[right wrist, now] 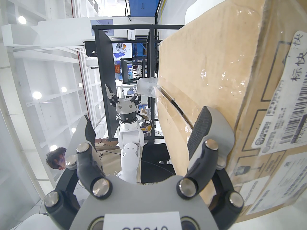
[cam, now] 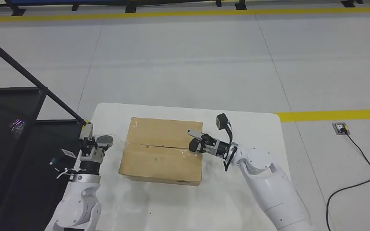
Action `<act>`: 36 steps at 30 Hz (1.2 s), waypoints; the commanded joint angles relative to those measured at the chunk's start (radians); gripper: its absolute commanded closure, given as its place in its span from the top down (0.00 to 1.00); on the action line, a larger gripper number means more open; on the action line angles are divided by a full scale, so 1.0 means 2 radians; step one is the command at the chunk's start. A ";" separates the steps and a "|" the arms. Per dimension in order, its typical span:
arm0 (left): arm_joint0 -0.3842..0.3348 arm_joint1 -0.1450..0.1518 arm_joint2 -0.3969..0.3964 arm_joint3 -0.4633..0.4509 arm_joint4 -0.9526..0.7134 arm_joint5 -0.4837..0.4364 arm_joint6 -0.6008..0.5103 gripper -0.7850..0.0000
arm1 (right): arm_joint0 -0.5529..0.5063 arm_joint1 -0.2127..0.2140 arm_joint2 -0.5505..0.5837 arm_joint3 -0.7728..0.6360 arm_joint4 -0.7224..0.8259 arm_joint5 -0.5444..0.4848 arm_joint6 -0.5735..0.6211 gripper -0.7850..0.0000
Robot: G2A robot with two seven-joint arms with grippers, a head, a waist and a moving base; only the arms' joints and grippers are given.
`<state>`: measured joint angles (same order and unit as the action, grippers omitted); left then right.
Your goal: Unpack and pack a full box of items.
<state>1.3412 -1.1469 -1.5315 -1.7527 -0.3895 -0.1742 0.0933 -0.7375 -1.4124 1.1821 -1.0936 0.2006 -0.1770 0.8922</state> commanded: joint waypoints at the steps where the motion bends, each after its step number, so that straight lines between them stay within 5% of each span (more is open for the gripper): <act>1: -0.003 -0.001 0.003 -0.001 0.008 0.006 0.004 1.00 | 0.000 0.000 0.000 0.000 0.000 0.000 0.000 1.00; 16: -0.005 -0.010 0.033 -0.042 0.091 0.025 0.018 1.00 | 0.000 0.000 0.000 0.000 0.000 0.000 0.000 1.00; 36: -0.025 -0.025 0.097 -0.035 0.186 0.049 0.017 1.00 | 0.000 0.000 0.000 0.000 0.000 0.000 0.000 1.00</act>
<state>1.2911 -1.1950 -1.3419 -1.8226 -0.0259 -0.0779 0.1313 -0.7375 -1.4124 1.1821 -1.0936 0.2006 -0.1770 0.8922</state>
